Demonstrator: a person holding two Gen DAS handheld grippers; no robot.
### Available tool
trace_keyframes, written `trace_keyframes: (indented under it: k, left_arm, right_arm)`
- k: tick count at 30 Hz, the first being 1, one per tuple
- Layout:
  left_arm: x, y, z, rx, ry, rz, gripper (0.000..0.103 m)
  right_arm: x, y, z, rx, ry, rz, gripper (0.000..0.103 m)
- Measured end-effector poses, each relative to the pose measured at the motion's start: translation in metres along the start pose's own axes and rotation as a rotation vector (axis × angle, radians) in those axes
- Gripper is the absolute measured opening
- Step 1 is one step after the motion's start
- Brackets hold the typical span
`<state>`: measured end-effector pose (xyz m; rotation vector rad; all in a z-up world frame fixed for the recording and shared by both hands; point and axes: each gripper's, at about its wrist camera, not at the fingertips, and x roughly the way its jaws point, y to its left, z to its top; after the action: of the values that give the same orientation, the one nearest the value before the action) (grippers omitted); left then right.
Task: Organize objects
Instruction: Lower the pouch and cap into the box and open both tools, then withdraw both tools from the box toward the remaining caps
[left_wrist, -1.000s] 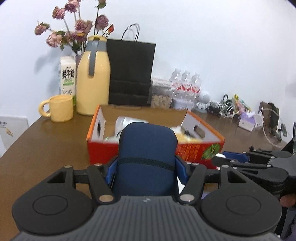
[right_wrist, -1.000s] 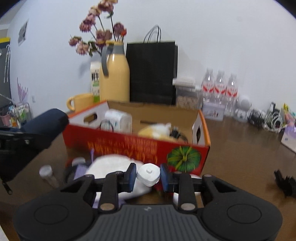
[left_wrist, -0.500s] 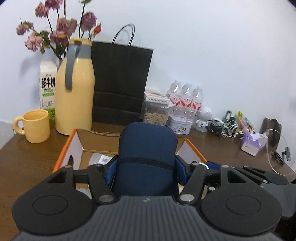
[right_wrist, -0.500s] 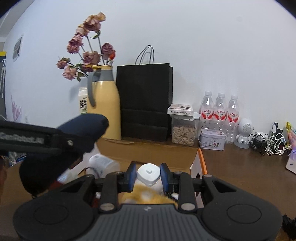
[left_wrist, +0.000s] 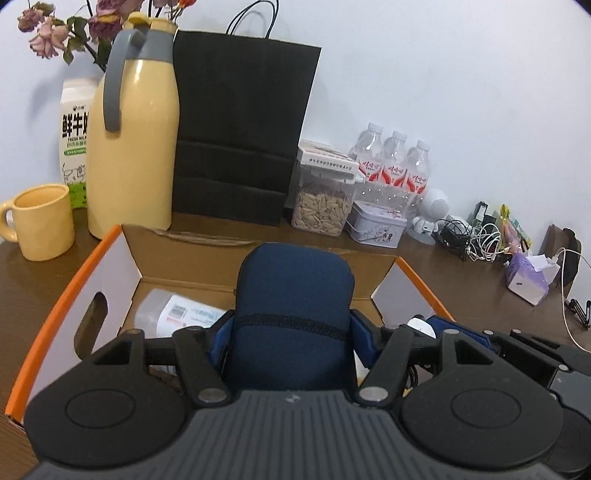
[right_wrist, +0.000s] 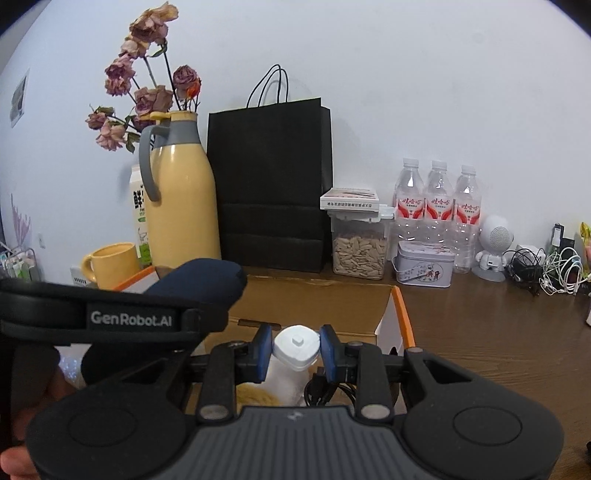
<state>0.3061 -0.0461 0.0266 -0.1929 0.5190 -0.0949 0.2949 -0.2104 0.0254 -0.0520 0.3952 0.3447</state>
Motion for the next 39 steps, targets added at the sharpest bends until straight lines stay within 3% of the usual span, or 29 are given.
trace_keyframes:
  k: [1,2,3,4,5,7,8,25,39]
  left_arm:
    - [-0.003,0.001,-0.001,0.005,-0.016,0.006,0.076]
    - [-0.007,0.000,-0.001,0.019,-0.039,0.009,0.097]
    - [-0.012,0.000,-0.002,0.028,-0.071,0.019,0.103]
    - [-0.018,0.001,-0.003,0.031,-0.102,0.029,0.103]
    - [-0.022,0.001,-0.002,0.033,-0.116,0.032,0.103]
    - [-0.028,0.002,-0.001,0.028,-0.129,0.039,0.103]
    - [-0.030,0.002,-0.001,0.027,-0.134,0.042,0.103]
    - [-0.041,0.001,-0.008,0.037,-0.165,0.042,0.103]
    - [-0.083,0.008,-0.013,0.050,-0.204,0.064,0.103]
  right_arm:
    - [0.001,0.000,-0.001,-0.001,0.007,-0.005,0.027]
    - [0.002,-0.001,-0.003,0.002,0.014,-0.013,0.028]
    - [0.002,-0.001,-0.005,0.005,0.020,-0.017,0.031]
    - [0.001,-0.001,-0.006,0.007,0.025,-0.021,0.045]
    - [-0.001,-0.001,-0.008,0.010,0.022,-0.026,0.071]
    - [-0.005,0.000,-0.010,0.012,-0.013,-0.052,0.100]
    - [-0.008,0.000,-0.010,0.010,-0.025,-0.058,0.103]
    - [-0.016,0.006,-0.011,-0.007,-0.050,-0.062,0.103]
    - [-0.052,0.010,-0.012,-0.011,-0.080,-0.057,0.103]
